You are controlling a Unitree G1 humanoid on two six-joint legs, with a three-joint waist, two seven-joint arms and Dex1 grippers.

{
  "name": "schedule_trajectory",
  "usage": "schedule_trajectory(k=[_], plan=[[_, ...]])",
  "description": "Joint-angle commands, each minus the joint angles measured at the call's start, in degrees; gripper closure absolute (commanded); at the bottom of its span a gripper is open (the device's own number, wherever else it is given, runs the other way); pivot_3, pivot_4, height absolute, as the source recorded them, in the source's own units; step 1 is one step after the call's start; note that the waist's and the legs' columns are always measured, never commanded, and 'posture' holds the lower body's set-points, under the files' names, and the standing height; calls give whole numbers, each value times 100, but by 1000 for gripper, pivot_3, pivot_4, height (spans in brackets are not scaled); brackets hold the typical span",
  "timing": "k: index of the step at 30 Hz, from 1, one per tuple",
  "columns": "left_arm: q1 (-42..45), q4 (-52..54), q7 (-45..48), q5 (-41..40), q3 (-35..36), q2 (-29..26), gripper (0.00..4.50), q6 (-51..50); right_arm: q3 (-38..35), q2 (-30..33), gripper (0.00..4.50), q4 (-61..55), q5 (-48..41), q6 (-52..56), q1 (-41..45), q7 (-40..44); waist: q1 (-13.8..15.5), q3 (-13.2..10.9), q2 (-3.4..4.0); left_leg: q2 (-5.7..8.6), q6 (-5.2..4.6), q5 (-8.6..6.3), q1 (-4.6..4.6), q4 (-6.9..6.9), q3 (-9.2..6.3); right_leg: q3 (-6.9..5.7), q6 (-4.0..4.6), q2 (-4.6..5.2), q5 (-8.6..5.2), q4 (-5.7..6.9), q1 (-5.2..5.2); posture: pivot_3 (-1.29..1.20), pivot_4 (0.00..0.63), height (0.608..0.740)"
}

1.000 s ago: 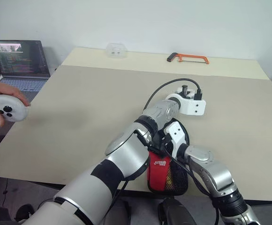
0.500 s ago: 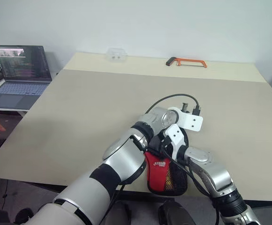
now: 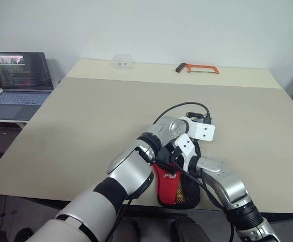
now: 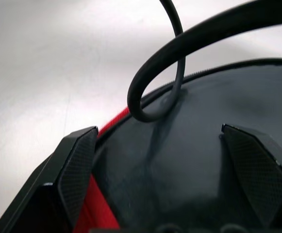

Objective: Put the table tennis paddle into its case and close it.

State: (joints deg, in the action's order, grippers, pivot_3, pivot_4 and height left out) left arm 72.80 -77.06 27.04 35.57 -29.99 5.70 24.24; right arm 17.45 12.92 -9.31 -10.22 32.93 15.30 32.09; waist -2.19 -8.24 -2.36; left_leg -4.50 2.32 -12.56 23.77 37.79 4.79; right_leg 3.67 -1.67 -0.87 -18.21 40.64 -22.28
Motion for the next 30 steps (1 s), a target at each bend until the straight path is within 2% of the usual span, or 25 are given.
schedule_trajectory(k=[1,5,10,15,19,21,23,26,28,30], plan=[[314,454,531,-199,54,-165,52,621,-8,-22,0,251,18,171,12,-57,3,-2,0,0,0,0,3,-1,1,-1,1,0,0,-2,-2,0,150,740],[353,961,876,-209,20,-732,52,1086,-26,-16,0,289,32,142,-5,-58,-1,-4,1,-1,1,0,6,-7,1,2,4,0,2,-10,-3,0,150,740],[55,1884,1408,-714,386,-1404,52,902,-15,-19,0,369,43,115,15,-33,4,-4,2,-4,1,0,6,-11,1,0,4,0,2,-17,-1,0,150,740],[-599,3179,2015,-1417,984,-2231,52,-118,50,49,0,400,67,69,49,83,-27,-5,7,-10,0,0,1,-13,0,4,4,0,2,-16,-2,0,150,740],[-1188,4414,3040,-2744,1718,-2614,52,-1505,54,235,0,267,73,44,20,204,-10,-6,7,-16,1,0,5,-13,0,-4,14,0,7,-16,-2,0,150,740],[-1410,4834,3377,-3105,1877,-2801,52,-1919,17,469,0,19,38,95,1,352,33,-6,8,-14,1,0,8,-12,0,-9,25,4,12,-21,0,0,150,740],[-1801,5458,3934,-3525,1915,-3078,52,-2358,-74,1086,0,-569,-50,248,15,774,46,-12,16,-13,1,0,9,-11,0,-9,25,4,12,-24,2,0,150,740],[-2561,6701,4585,-4385,2034,-3463,52,-3483,-700,2623,0,-1903,-753,880,34,1873,45,-40,56,-10,-6,-5,14,-11,7,0,23,12,12,-39,0,0,150,740],[-2888,7056,4489,-4494,2047,-3563,52,-3793,-1318,3356,0,-2391,-1375,1275,65,2330,43,-59,63,-14,-6,-5,17,-20,2,-1,23,13,12,-52,1,0,150,740],[-3123,7141,4251,-4449,2013,-3514,52,-3863,-1827,3803,0,-2547,-1851,1551,231,2564,45,-66,50,-18,-6,-5,15,-34,-10,1,24,6,12,-62,5,0,150,740]])
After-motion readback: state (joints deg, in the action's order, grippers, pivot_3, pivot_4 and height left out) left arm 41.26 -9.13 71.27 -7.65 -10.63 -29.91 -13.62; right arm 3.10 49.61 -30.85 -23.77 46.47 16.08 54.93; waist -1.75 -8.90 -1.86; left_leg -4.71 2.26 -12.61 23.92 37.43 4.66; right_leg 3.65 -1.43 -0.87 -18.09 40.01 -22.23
